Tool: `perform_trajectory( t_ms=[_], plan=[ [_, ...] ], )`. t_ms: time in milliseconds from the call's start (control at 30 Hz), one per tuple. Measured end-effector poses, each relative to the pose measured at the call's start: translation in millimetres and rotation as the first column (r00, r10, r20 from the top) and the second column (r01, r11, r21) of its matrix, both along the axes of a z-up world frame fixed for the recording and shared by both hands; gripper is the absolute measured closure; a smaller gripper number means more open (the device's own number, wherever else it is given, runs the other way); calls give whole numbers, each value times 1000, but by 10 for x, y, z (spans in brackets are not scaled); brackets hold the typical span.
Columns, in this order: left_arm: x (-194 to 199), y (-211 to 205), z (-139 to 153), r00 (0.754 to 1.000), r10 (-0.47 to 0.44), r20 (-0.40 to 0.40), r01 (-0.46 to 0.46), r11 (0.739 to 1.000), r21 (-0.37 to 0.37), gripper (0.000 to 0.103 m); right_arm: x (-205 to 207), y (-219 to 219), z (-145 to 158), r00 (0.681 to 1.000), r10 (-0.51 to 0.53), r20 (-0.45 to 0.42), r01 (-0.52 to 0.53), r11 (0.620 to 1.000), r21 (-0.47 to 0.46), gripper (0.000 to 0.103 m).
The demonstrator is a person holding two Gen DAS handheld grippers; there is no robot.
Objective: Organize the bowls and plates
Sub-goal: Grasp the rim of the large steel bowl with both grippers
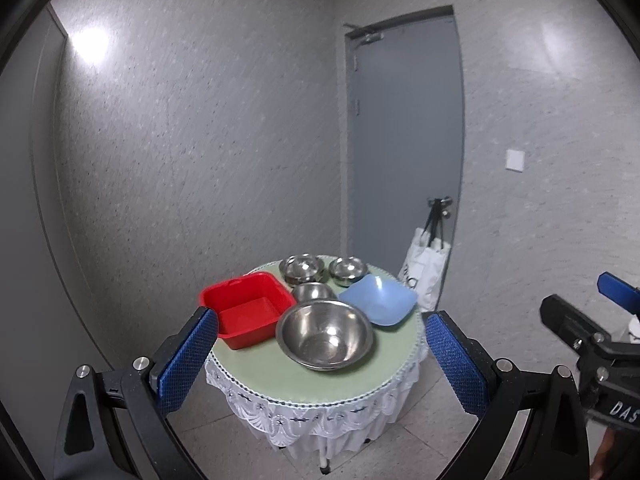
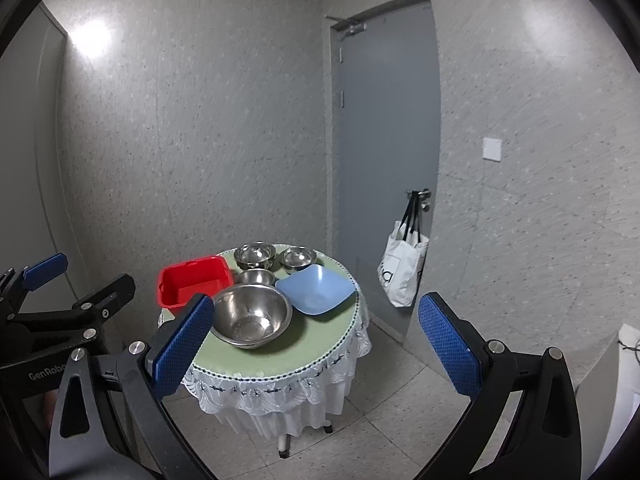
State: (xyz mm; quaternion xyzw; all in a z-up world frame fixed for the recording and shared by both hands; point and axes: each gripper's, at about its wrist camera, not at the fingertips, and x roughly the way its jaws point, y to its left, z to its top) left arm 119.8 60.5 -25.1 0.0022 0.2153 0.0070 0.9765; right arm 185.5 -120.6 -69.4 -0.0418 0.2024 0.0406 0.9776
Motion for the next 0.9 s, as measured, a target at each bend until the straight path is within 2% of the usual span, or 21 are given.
perform_trajectory(
  t_ms=[167, 300, 467, 533, 633, 700, 833, 900],
  plan=[
    [573, 19, -26, 997, 60, -39, -60, 998, 5, 1, 633, -22, -217, 999, 33, -35, -33, 999, 15, 0],
    [1219, 62, -115, 989, 125, -75, -125, 992, 6, 0, 1351, -80, -459, 994, 66, -89, -64, 998, 20, 0],
    [2114, 113, -461, 967, 175, -187, -176, 984, 13, 1, 2283, -135, -966, 973, 89, -214, -89, 996, 8, 0],
    [2375, 163, -627, 953, 195, -230, -197, 980, 13, 1, 2517, -113, -1190, 961, 94, -261, -97, 995, 0, 0],
    [2784, 205, -938, 921, 210, -329, -220, 976, 8, 1, 2885, -16, -1592, 920, 130, -370, -132, 991, 20, 0],
    [3057, 232, -1181, 889, 219, -402, -233, 972, 14, 1, 3055, 58, -1838, 891, 151, -427, -154, 988, 27, 0],
    [3461, 327, -1467, 839, 238, -489, -252, 967, 39, 1, 3343, 152, -2296, 817, 189, -544, -166, 982, 92, 0],
    [3602, 392, -1564, 827, 237, -510, -255, 966, 36, 1, 3404, 184, -2432, 791, 197, -579, -166, 980, 107, 2]
  ],
)
